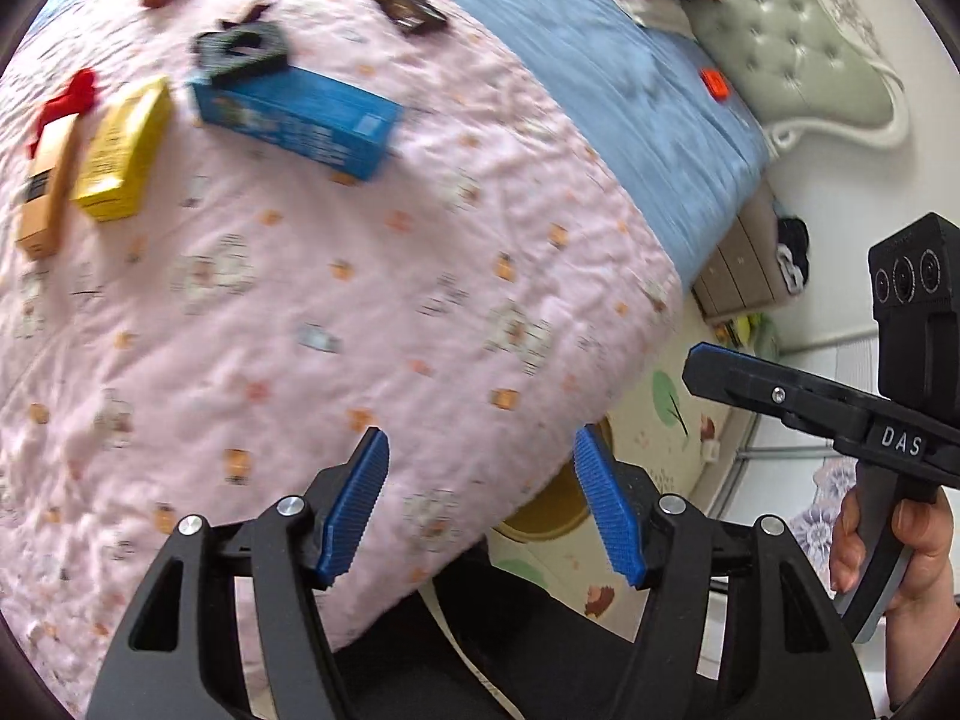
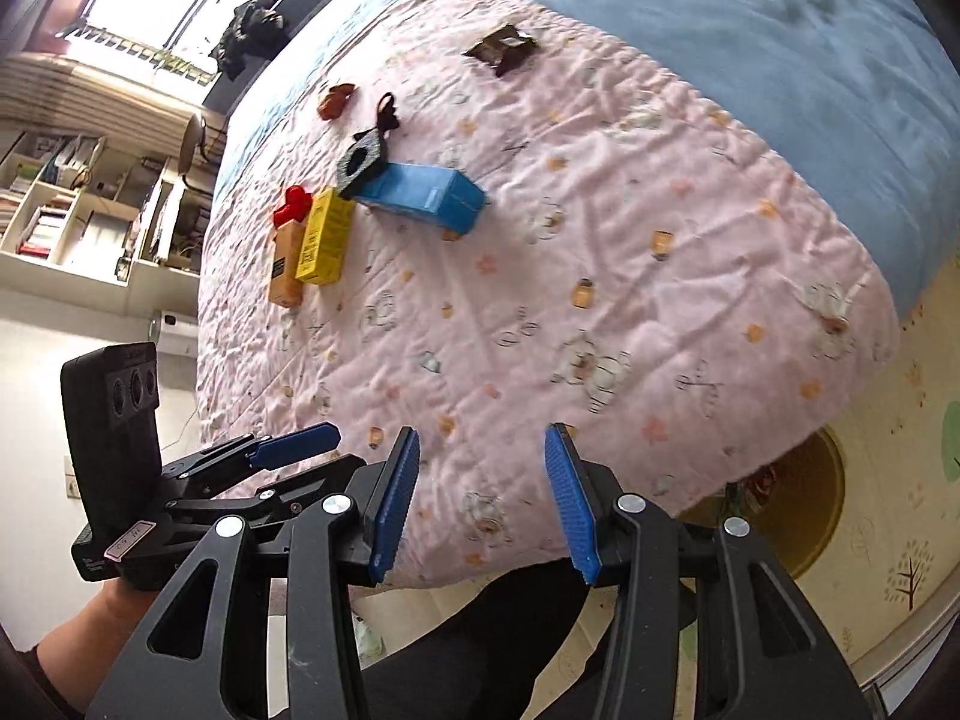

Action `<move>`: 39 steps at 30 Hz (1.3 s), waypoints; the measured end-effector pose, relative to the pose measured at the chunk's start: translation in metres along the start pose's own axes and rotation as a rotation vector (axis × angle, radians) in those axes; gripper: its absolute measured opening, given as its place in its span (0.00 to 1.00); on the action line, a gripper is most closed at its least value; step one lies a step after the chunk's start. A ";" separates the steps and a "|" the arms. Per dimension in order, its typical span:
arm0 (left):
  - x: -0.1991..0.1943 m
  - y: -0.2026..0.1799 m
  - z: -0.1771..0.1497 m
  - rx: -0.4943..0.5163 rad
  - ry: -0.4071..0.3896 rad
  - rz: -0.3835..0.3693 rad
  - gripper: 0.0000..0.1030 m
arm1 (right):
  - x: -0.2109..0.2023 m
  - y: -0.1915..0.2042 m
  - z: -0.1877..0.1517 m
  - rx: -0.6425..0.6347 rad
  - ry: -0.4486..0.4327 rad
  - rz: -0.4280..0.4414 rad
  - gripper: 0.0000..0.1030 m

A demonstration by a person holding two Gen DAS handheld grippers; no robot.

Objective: Collect trash
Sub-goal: 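Move both tools back over the quilt toward the boxes, then grasp the gold cosmetic box with the left gripper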

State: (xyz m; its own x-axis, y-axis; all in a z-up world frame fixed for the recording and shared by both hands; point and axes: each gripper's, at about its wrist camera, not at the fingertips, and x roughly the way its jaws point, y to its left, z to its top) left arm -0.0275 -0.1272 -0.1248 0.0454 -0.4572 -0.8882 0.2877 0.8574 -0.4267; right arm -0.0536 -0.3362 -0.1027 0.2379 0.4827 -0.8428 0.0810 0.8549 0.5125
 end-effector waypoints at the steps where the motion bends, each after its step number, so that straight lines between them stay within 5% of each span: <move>1: -0.006 0.012 0.003 -0.011 -0.010 0.011 0.63 | 0.008 0.014 0.005 -0.016 0.004 0.004 0.43; 12: -0.063 0.139 0.028 -0.151 -0.109 0.116 0.67 | 0.078 0.123 0.047 -0.144 0.043 0.009 0.44; 18: -0.071 0.187 0.044 -0.249 -0.141 0.167 0.68 | 0.100 0.155 0.068 -0.192 0.049 0.002 0.54; 27: -0.074 0.238 0.085 -0.360 -0.173 0.234 0.68 | 0.145 0.170 0.098 -0.205 0.102 -0.012 0.66; 39: -0.031 0.287 0.140 -0.392 -0.088 0.307 0.68 | 0.192 0.170 0.150 -0.188 0.171 -0.023 0.68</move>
State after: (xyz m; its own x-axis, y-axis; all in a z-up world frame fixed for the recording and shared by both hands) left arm 0.1879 0.1004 -0.1959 0.1567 -0.1737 -0.9723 -0.1320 0.9719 -0.1949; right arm 0.1514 -0.1269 -0.1533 0.0692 0.4743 -0.8777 -0.1009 0.8786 0.4668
